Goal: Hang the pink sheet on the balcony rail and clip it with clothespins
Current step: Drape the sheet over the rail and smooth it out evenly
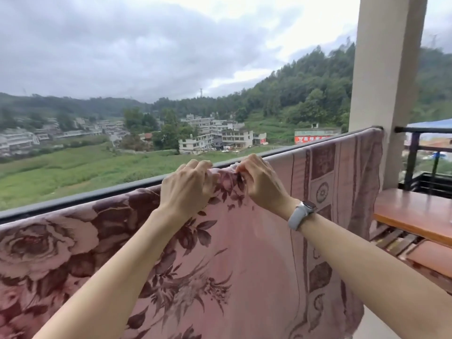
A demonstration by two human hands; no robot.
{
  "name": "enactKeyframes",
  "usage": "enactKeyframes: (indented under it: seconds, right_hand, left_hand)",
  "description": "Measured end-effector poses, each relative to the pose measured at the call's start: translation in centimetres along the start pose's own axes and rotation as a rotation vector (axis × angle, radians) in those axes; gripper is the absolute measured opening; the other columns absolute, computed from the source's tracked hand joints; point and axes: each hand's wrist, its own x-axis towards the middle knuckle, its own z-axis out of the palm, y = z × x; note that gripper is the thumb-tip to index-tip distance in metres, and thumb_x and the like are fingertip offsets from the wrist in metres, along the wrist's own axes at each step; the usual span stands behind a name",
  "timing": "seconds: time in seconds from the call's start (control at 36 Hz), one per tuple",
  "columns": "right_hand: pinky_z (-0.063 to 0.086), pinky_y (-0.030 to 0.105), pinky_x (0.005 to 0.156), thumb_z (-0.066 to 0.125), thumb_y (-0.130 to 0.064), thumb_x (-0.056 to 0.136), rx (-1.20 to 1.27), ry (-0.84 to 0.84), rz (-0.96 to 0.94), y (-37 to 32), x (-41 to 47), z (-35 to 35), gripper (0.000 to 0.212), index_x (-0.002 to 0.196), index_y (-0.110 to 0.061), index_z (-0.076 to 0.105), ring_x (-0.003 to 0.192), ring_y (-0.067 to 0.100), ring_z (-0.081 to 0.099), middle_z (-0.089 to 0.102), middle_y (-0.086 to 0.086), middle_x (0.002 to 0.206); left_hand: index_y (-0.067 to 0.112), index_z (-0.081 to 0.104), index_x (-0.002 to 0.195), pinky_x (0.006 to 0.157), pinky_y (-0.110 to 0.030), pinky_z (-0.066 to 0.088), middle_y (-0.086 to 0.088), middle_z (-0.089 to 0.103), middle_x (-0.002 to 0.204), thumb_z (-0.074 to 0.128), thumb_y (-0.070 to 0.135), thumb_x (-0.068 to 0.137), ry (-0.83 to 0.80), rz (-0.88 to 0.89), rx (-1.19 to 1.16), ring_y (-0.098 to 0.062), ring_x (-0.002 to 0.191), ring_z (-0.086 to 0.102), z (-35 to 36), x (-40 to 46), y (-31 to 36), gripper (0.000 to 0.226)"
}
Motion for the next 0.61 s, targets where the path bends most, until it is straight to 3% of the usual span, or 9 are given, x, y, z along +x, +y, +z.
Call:
enactKeyframes:
  seconds: [0.17,0.22,0.28,0.39,0.47,0.53,0.61]
  right_hand:
    - [0.026,0.032,0.086,0.055,-0.015,0.089,-0.018,-0.094,0.058,7.5,0.7,-1.8,0.025,0.113,-0.013,0.059,0.104,0.017,0.046,0.059,0.002,0.111]
    - [0.026,0.031,0.083,0.057,-0.019,0.088,-0.003,-0.149,0.084,9.4,1.2,-2.0,0.017,0.103,-0.013,0.063,0.102,0.019,0.051,0.063,0.0,0.106]
    - [0.036,0.037,0.08,0.061,-0.012,0.084,0.051,-0.155,0.06,10.3,1.8,-2.1,0.006,0.09,-0.011,0.063,0.093,0.022,0.054,0.064,0.001,0.094]
    - [0.047,0.043,0.069,0.052,0.008,0.078,0.113,-0.128,-0.024,10.9,3.3,-3.1,0.014,0.076,-0.005,0.057,0.071,0.021,0.052,0.059,0.004,0.076]
    - [0.038,0.03,0.073,0.051,-0.001,0.084,0.135,0.057,0.041,12.0,3.1,-4.6,0.008,0.081,-0.005,0.057,0.07,0.016,0.051,0.06,0.003,0.076]
    - [0.028,0.02,0.074,0.052,-0.005,0.084,0.133,0.143,0.027,13.0,1.8,-5.6,0.005,0.083,-0.005,0.057,0.071,0.013,0.049,0.063,0.004,0.079]
    - [0.037,0.019,0.073,0.06,-0.007,0.083,0.176,-0.082,-0.129,14.7,-0.8,-6.3,0.003,0.082,-0.006,0.061,0.072,0.012,0.055,0.064,-0.001,0.08]
  left_hand:
    - [0.024,0.064,0.108,0.063,-0.032,0.042,0.001,0.061,0.104,0.041,0.052,0.09,0.008,-0.082,0.135,-0.024,0.085,0.061,3.0,2.1,3.6,0.04]
    - [0.022,0.063,0.109,0.068,-0.033,0.043,0.002,0.063,0.108,0.049,0.047,0.089,0.007,-0.095,0.18,-0.025,0.088,0.062,3.8,2.7,4.8,0.036]
    - [0.019,0.065,0.106,0.07,-0.033,0.043,0.001,0.065,0.104,0.058,0.04,0.087,0.026,-0.126,0.172,-0.026,0.088,0.063,4.5,3.1,5.7,0.029]
    - [0.015,0.067,0.092,0.062,-0.03,0.04,0.0,0.068,0.093,0.062,0.024,0.086,0.14,-0.218,0.057,-0.028,0.078,0.063,4.8,3.8,6.7,0.012]
    - [0.011,0.065,0.089,0.057,-0.022,0.033,-0.001,0.068,0.093,0.06,0.013,0.086,0.196,-0.19,-0.023,-0.02,0.076,0.061,4.9,4.3,8.6,0.007]
    - [0.011,0.065,0.081,0.061,-0.022,0.035,0.001,0.068,0.092,0.059,0.019,0.086,0.16,-0.147,-0.054,-0.017,0.075,0.062,5.3,4.6,10.2,0.011]
    - [0.014,0.059,0.066,0.061,-0.027,0.039,-0.001,0.065,0.075,0.051,0.034,0.083,0.094,-0.133,-0.003,-0.02,0.071,0.059,6.6,5.3,11.6,0.028]
